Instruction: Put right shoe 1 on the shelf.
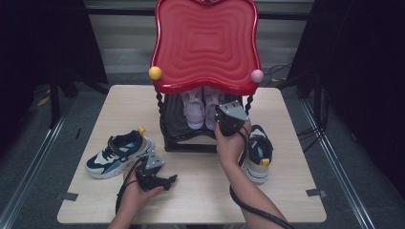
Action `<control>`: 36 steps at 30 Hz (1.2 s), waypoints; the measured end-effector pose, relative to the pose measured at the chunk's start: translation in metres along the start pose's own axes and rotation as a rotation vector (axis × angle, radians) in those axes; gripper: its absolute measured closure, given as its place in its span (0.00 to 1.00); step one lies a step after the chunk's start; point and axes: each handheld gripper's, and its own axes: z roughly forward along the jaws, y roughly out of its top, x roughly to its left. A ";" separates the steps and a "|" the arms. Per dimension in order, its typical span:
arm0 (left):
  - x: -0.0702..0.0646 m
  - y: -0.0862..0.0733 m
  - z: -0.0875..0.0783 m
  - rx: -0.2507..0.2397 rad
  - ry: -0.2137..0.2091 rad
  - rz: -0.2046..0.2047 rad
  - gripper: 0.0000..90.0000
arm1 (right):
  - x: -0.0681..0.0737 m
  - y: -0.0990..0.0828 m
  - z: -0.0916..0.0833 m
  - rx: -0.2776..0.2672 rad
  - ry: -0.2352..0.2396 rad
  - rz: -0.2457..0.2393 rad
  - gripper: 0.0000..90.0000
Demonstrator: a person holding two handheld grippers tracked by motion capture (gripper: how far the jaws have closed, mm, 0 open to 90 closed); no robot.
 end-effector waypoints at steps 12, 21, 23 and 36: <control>0.000 0.000 0.000 0.003 0.003 0.004 0.22 | -0.003 0.000 -0.023 -0.017 0.074 -0.001 0.67; 0.000 0.000 0.000 0.003 0.003 0.004 0.22 | -0.002 0.000 -0.043 -0.008 0.158 0.007 0.60; 0.000 0.000 0.000 0.003 0.003 0.004 0.22 | -0.003 -0.001 -0.049 -0.002 0.181 0.014 0.58; 0.000 0.000 0.000 0.003 0.004 0.004 0.22 | -0.006 -0.022 -0.067 0.108 0.335 0.020 0.41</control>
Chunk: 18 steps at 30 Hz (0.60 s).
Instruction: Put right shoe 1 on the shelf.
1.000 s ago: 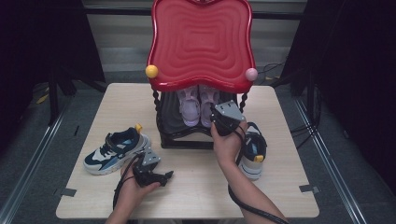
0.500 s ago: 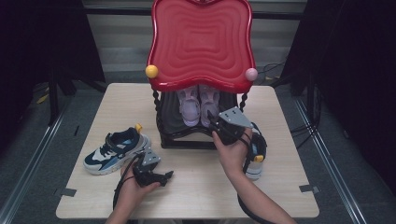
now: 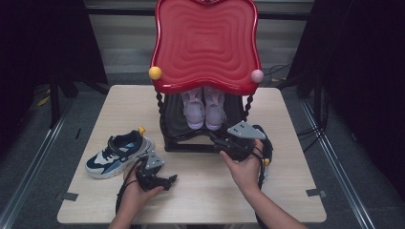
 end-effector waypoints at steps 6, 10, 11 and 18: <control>0.000 0.000 0.000 0.000 0.000 0.000 0.22 | 0.004 -0.014 -0.005 0.024 0.102 -0.010 0.35; 0.000 0.000 0.000 0.001 -0.003 0.000 0.22 | 0.005 -0.024 -0.008 0.043 0.154 -0.013 0.32; 0.000 0.000 0.000 0.000 -0.001 0.000 0.22 | 0.005 -0.027 -0.009 0.050 0.165 -0.009 0.32; 0.000 0.000 0.000 -0.003 -0.003 -0.004 0.22 | 0.005 -0.046 -0.015 0.087 0.233 -0.002 0.29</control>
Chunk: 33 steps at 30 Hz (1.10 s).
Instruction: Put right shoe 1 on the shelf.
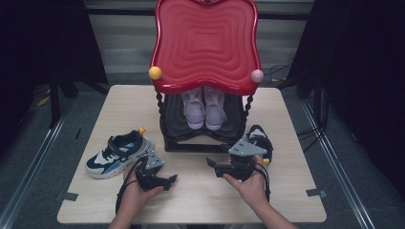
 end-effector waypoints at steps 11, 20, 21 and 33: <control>0.000 0.000 0.000 0.002 0.002 0.003 0.22 | -0.002 -0.032 -0.005 0.074 0.077 -0.010 0.17; 0.000 0.000 0.000 0.003 0.000 0.004 0.22 | 0.000 -0.051 0.000 0.145 0.096 -0.023 0.17; 0.000 0.000 0.000 0.003 0.000 0.004 0.22 | 0.000 -0.052 0.001 0.150 0.098 -0.032 0.17; 0.000 0.000 0.000 0.000 0.004 -0.001 0.21 | 0.004 -0.062 0.006 0.211 0.145 -0.051 0.18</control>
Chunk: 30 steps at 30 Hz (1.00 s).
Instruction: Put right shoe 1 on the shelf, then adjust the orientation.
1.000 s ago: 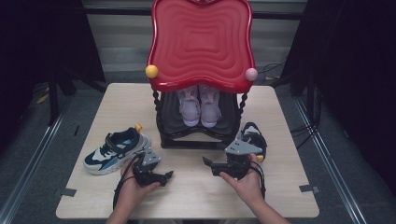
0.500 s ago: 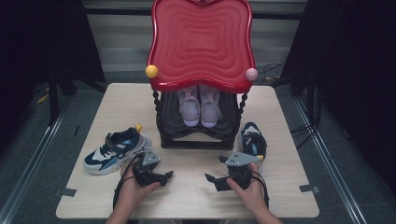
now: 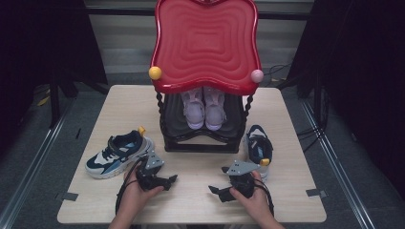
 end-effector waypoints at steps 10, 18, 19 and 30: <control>0.000 0.000 0.001 0.005 0.012 -0.007 0.18 | 0.005 0.001 0.008 0.116 -0.010 -0.072 0.16; 0.000 0.000 0.000 0.009 0.011 -0.008 0.17 | 0.005 0.001 0.008 0.117 -0.015 -0.065 0.16; 0.000 0.000 0.000 0.010 0.015 -0.009 0.17 | 0.005 0.001 0.008 0.117 -0.015 -0.065 0.16; -0.003 0.006 -0.005 0.090 -0.005 -0.026 0.18 | 0.005 0.002 0.008 0.121 -0.013 -0.061 0.15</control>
